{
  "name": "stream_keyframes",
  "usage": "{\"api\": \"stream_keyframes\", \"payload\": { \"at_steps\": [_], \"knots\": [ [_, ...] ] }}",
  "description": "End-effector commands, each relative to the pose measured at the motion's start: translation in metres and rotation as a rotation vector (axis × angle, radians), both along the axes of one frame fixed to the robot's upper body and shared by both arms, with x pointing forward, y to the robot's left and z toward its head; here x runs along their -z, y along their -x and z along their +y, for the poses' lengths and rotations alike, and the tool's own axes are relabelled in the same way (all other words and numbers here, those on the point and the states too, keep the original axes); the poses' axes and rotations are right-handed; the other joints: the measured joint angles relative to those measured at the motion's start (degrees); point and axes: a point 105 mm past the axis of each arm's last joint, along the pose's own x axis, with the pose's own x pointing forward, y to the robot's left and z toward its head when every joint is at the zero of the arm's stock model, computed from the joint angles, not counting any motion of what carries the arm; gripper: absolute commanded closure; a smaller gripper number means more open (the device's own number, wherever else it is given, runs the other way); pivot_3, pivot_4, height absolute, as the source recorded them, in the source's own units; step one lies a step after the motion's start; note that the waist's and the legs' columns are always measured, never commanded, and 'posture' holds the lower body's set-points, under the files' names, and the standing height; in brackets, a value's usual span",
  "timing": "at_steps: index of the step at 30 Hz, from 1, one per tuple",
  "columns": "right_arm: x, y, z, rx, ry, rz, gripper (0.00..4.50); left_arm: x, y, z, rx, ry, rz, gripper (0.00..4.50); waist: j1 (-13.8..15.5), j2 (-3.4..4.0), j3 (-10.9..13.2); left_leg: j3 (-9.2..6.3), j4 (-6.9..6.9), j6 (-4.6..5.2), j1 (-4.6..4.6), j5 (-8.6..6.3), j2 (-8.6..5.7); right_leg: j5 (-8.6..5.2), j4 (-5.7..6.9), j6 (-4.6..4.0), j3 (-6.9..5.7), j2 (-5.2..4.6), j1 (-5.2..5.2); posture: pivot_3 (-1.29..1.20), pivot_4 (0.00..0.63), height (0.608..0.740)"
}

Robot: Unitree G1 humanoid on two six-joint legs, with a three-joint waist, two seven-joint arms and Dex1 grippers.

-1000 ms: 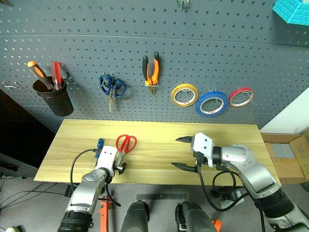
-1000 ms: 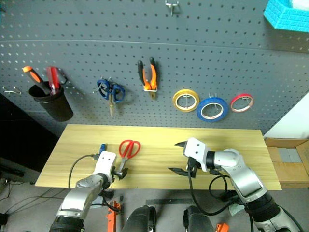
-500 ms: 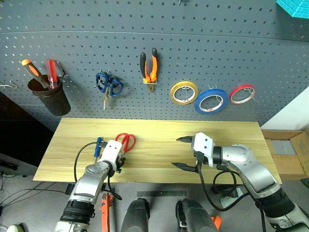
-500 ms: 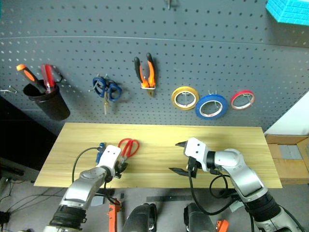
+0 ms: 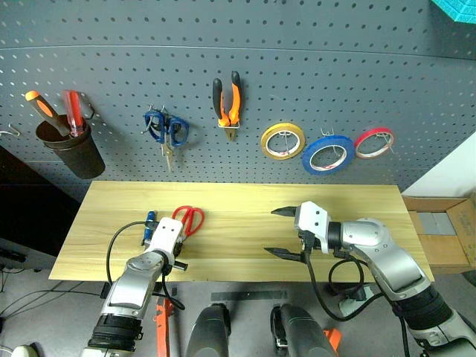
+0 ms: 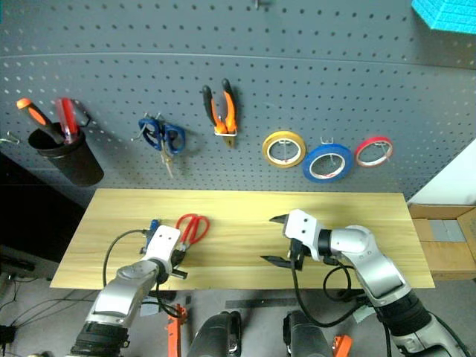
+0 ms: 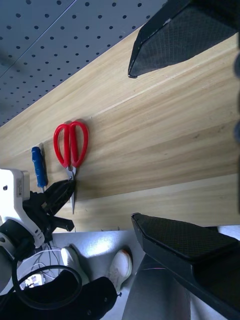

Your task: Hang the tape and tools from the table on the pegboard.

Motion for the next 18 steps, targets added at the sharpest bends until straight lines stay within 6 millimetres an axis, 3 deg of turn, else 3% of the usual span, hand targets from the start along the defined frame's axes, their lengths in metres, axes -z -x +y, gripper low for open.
{"api": "stream_keyframes", "payload": {
  "at_steps": [1,9,14,18],
  "knots": [
    [-0.015,0.0,0.0,-0.023,-0.016,-0.054,0.0,-0.002,0.007,-0.001,-0.041,0.027,-0.031,4.25,0.0,-0.01,0.01,0.0,-0.04,-0.01,0.0,0.0,0.0,0.0,-0.01,0.0,0.0,0.0,-0.01,0.1,0.257,0.74],
    [-0.017,0.0,-0.004,-0.021,-0.024,-0.062,0.0,-0.014,0.009,-0.015,-0.059,0.092,-0.09,4.25,0.07,-0.13,0.06,-0.01,-0.18,-0.04,-0.01,0.0,-0.01,-0.04,-0.05,0.06,-0.02,-0.01,-0.04,0.09,0.232,0.74],
    [-0.024,-0.002,-0.008,-0.002,-0.034,-0.094,0.0,-0.047,0.004,-0.025,-0.059,0.117,-0.249,4.25,0.08,-0.17,0.04,-0.01,-0.18,-0.05,-0.02,0.0,-0.02,-0.03,-0.06,0.06,-0.02,-0.01,-0.04,0.1,0.209,0.74],
    [-0.031,-0.002,-0.016,0.038,-0.066,-0.131,0.0,-0.061,0.018,-0.04,-0.046,0.154,-0.319,4.25,0.07,-0.29,-0.09,0.0,-0.18,-0.1,-0.04,-0.02,-0.03,-0.03,-0.09,0.07,-0.01,-0.01,-0.05,0.1,0.19,0.74]
  ]
}}
